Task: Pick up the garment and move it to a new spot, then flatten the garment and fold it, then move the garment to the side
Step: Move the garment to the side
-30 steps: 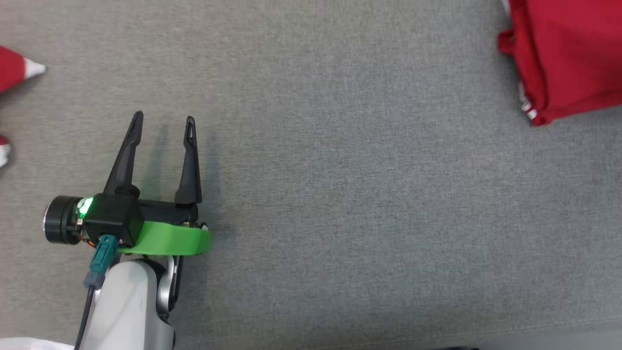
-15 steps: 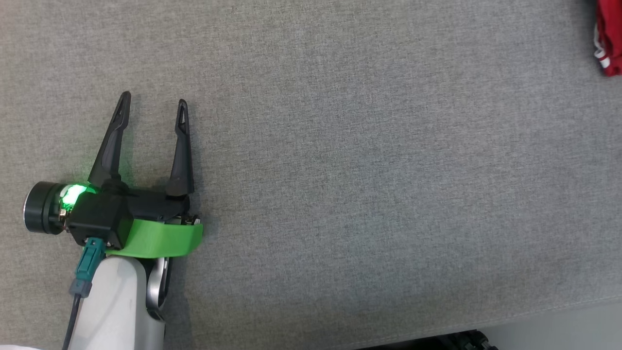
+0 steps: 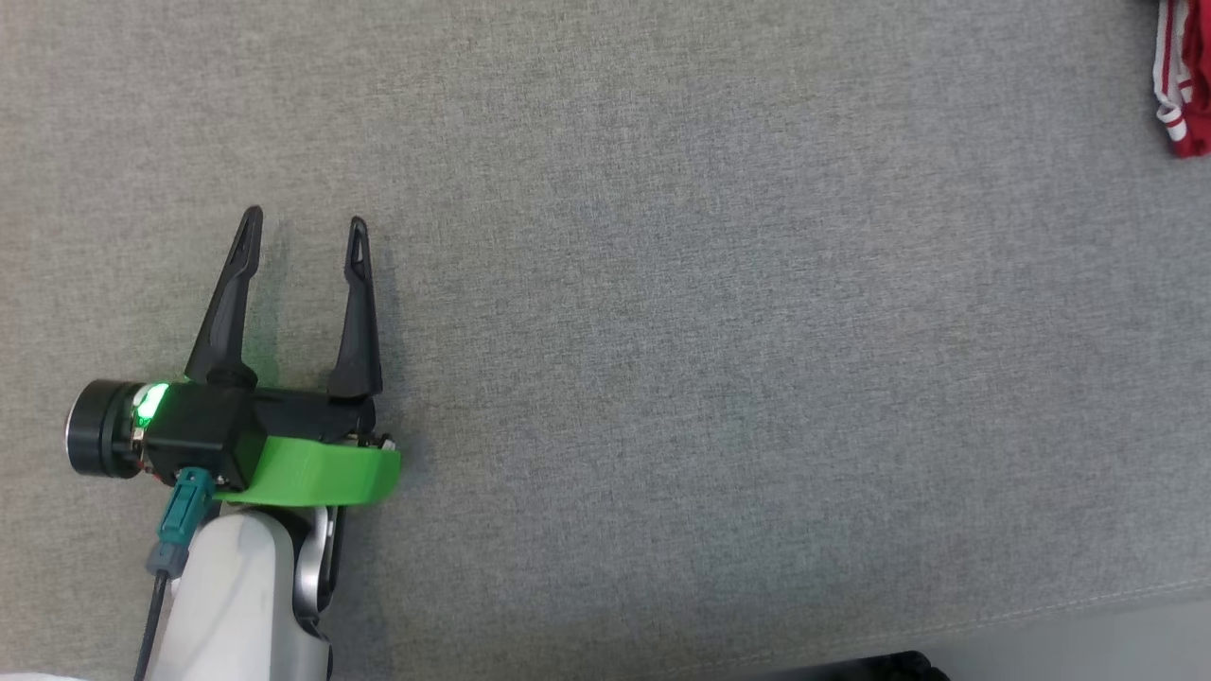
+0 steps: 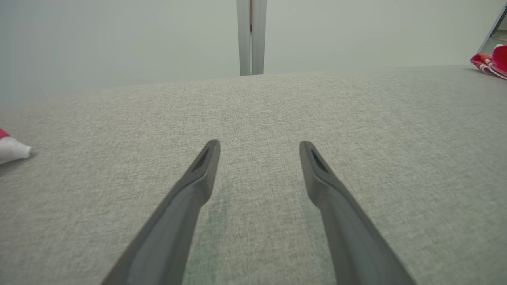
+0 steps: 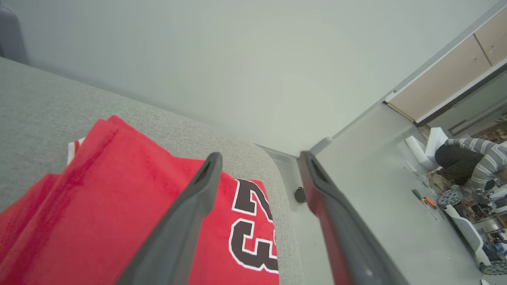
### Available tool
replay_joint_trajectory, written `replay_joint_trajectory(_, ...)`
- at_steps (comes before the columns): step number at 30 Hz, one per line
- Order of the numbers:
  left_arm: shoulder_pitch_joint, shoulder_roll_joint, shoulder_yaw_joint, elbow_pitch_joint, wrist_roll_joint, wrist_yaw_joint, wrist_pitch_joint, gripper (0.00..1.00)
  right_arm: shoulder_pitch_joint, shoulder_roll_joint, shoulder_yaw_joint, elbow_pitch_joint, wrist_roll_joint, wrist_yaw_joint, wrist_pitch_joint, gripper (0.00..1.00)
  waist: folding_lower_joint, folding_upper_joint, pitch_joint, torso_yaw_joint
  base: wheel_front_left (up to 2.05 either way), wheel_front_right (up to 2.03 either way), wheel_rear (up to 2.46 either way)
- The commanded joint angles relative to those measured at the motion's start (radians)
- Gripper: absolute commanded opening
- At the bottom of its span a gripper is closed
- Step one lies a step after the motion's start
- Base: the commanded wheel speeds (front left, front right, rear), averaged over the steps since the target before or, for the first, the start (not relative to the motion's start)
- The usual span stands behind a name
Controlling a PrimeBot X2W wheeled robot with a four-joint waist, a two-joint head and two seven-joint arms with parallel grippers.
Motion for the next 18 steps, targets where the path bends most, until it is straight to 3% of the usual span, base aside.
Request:
replay_joint_trajectory(1, 0.021, -0.002, 0.01, 0.007, -0.01, 0.008, 0.001, 1.0, 0.026, 0.018, -0.01, -0.031, -0.015, -0.002, -0.004, 1.0, -0.0001, 0.0, -0.066, 0.003, 0.0, 0.0, 0.0)
replay_joint_trajectory(7, 0.084, -0.006, 0.046, 0.033, -0.031, 0.014, 0.001, 1.0, 0.168, 0.093, -0.096, -0.197, -0.061, -0.002, -0.005, 1.0, -0.0001, 0.0, -0.193, 0.012, 0.0, 0.0, 0.0)
replay_joint_trajectory(18, 0.211, -0.011, 0.106, 0.059, -0.043, 0.007, 0.001, 1.0, 0.543, 0.304, -0.277, -0.474, -0.131, -0.002, -0.005, 1.0, -0.0001, 0.0, -0.395, 0.034, 0.0, 0.0, 0.0)
